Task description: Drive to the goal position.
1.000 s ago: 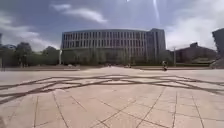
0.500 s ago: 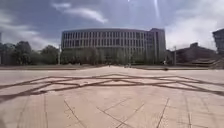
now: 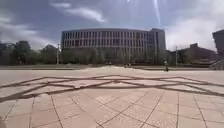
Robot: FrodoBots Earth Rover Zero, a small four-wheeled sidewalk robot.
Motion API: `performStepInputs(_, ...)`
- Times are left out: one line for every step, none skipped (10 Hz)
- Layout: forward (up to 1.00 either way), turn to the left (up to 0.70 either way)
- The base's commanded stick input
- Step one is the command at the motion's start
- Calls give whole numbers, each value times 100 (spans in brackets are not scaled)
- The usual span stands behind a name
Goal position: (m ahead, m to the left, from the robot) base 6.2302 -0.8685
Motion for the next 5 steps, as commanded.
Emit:
performStepInputs(70,0)
performStepInputs(70,0)
performStepInputs(70,0)
performStepInputs(70,0)
performStepInputs(70,0)
